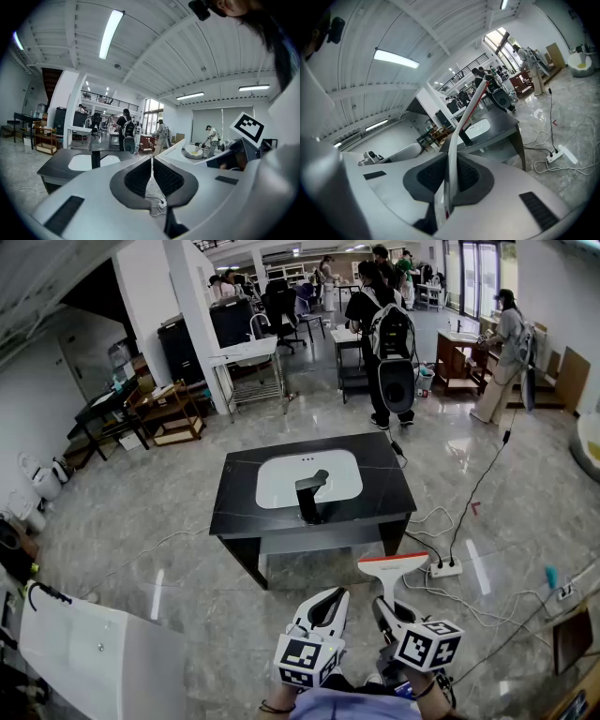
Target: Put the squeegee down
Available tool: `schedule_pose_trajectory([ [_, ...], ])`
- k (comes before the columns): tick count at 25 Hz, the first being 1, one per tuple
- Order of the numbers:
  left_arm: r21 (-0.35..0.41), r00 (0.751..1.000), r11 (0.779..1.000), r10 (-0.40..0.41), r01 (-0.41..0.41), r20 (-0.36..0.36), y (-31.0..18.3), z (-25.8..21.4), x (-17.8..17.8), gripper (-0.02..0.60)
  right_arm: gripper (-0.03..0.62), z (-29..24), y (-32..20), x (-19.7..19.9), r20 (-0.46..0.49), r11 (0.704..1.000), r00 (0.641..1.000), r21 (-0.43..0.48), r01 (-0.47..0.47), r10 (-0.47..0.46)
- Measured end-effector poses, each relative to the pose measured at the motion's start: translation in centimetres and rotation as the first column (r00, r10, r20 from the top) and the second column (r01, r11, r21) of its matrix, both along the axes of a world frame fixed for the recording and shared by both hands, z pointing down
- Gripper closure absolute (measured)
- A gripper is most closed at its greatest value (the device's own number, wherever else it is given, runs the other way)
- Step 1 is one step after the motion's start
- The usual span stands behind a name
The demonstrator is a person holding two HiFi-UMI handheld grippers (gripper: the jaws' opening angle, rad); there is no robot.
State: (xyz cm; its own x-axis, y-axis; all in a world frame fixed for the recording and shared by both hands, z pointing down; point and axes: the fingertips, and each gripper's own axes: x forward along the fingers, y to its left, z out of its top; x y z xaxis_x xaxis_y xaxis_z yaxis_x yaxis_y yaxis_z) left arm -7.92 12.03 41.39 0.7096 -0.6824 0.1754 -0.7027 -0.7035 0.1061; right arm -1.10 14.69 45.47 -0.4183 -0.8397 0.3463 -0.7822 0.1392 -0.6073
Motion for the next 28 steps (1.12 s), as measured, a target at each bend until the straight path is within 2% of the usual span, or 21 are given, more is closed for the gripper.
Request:
schedule_pose_trajectory([
  [6, 0.003, 1.000, 1.000, 0.006, -0.006, 0.006, 0.7, -0.2, 0.4, 0.556, 0.553, -0.2, 0.4, 1.0, 0.007, 0.999, 0.999, 0.007, -0.032, 0.031],
  [15, -0.014, 1.000, 1.000, 0.001, -0.001, 0.014, 1.2, -0.1, -0.8, 0.557, 0.553, -0.3, 0.5, 0.4, 0.043, 0.999, 0.998, -0.006, -0.040, 0.040],
  [28, -0.017, 0.999, 0.999, 0.033, -0.033, 0.002, -0.3, 0.7, -3.5, 0.556, 0.553, 0.3, -0.7, -2.8, 0.052, 0.999, 0.998, -0.011, -0.036, 0.036],
])
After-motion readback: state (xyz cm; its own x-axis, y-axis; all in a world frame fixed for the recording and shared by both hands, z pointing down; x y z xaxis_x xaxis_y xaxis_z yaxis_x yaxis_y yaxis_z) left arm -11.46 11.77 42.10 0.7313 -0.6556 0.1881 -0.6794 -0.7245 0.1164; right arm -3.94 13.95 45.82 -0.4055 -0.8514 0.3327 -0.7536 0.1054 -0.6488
